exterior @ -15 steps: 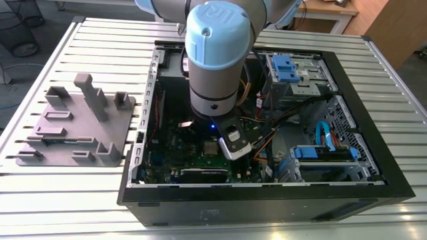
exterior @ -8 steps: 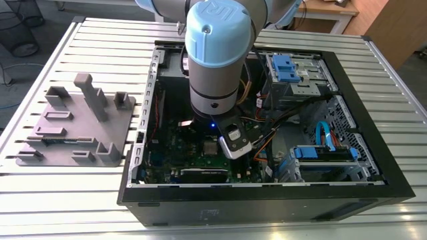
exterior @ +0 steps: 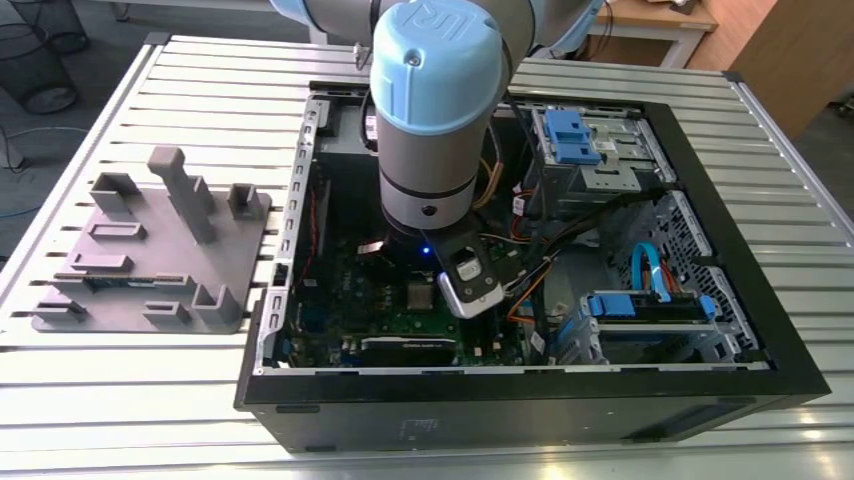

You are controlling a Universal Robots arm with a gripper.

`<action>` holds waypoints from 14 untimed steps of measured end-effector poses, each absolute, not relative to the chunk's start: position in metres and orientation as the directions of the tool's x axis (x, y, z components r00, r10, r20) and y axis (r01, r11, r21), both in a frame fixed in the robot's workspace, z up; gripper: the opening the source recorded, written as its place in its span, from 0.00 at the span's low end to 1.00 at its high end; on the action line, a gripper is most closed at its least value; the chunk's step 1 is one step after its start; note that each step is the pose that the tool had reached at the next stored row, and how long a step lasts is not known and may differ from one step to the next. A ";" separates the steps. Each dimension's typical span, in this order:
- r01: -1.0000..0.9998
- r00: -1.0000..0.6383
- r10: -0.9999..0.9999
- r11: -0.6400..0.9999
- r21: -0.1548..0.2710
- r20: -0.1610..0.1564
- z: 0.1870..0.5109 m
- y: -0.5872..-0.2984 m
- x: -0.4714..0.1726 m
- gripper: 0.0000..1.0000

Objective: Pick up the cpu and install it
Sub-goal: 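Place the cpu into insertion slot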

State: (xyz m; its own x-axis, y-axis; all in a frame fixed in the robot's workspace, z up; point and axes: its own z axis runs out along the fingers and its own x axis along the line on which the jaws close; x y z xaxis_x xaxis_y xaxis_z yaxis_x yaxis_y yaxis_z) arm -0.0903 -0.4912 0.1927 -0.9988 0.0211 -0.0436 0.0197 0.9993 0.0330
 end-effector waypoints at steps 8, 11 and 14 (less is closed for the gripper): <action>0.020 -0.999 0.021 0.999 0.033 -0.043 0.193 -0.491 -0.090 0.40; 0.020 -0.999 0.021 0.999 0.033 -0.043 0.193 -0.491 -0.090 0.38; 0.020 -0.999 0.021 0.999 0.033 -0.044 0.193 -0.491 -0.090 0.38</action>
